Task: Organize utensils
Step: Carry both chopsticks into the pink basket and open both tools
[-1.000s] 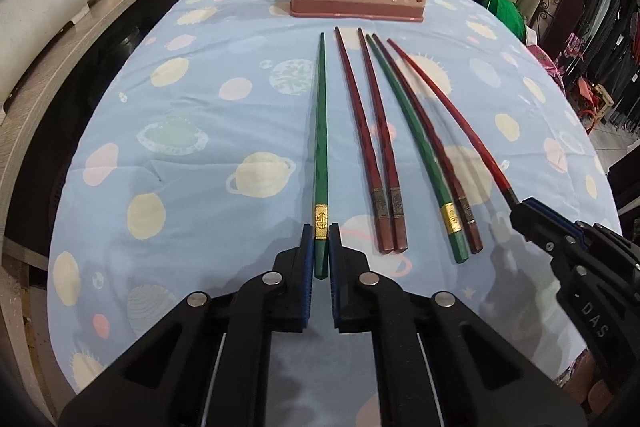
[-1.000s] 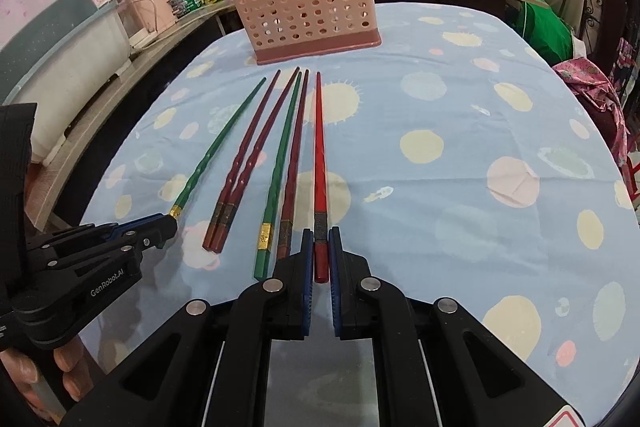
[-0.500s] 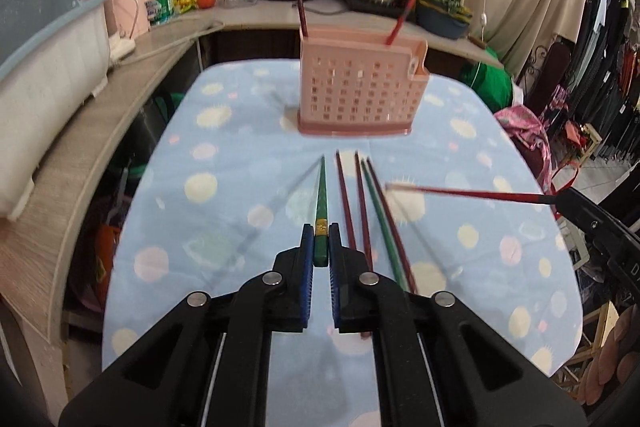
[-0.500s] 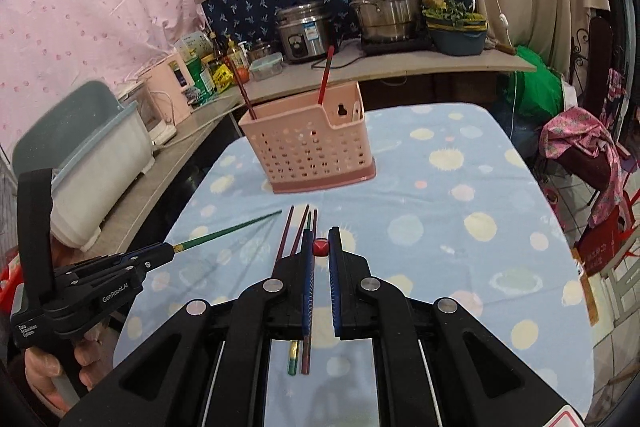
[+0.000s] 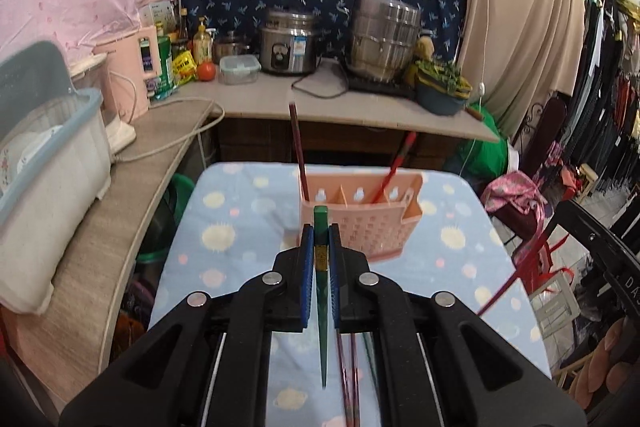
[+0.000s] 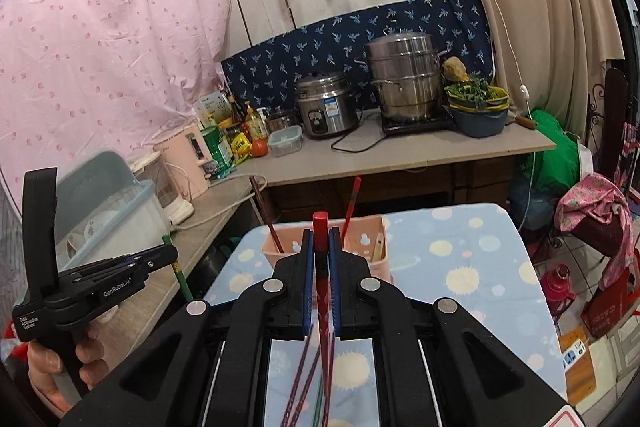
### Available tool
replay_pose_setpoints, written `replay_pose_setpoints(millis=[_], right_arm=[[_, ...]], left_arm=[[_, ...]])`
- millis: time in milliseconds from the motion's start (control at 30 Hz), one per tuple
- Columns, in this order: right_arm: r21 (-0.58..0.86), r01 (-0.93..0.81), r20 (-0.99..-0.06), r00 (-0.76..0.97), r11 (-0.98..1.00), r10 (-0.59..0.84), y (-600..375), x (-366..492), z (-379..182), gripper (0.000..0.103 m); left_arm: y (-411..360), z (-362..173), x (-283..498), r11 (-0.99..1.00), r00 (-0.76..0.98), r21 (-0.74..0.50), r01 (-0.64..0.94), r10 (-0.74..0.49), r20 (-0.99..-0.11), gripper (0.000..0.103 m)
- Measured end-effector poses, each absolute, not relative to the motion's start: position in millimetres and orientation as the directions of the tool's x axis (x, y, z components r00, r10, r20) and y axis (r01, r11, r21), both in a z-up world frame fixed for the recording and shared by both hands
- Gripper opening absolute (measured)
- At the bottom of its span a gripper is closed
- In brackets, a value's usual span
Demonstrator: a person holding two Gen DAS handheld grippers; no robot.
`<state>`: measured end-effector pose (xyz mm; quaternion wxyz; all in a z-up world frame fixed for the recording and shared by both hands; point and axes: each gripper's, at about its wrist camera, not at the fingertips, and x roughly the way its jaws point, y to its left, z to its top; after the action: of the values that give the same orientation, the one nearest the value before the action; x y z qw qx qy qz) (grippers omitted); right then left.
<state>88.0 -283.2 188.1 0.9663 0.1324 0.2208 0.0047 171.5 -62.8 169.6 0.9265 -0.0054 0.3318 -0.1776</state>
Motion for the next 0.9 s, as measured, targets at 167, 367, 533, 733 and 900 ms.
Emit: replay_pose_setpoints(millis=[167, 367, 533, 733, 900], right_arm=[[0.256, 0.025, -0.337, 0.939, 0.966, 0.065, -285, 119, 222, 0.007], [0.264, 0.03, -0.276, 0.96, 0.964, 0.045, -294, 167, 249, 0.007], [0.267, 0.042, -0.286, 0.957, 0.963, 0.037, -299, 205, 249, 0.007], [0.275, 0.06, -0.364, 0.93, 0.96, 0.047, -299, 237, 212, 0.007], [0.276, 0.074, -0.44, 0.896, 0.958, 0.057, -298, 253, 175, 0.007]], left_arm=[[-60, 211, 195, 0.941, 0.77, -0.144, 0.306, -0.333, -0.544, 0.007], [-74, 257, 223, 0.947, 0.836, -0.117, 0.299, -0.319, -0.446, 0.007], [-91, 264, 249, 0.947, 0.848, -0.1, 0.305, -0.318, -0.425, 0.007], [-107, 240, 274, 0.948, 0.825, -0.099, 0.303, -0.312, -0.472, 0.007], [-116, 207, 287, 0.953, 0.803, -0.087, 0.289, -0.291, -0.521, 0.007]])
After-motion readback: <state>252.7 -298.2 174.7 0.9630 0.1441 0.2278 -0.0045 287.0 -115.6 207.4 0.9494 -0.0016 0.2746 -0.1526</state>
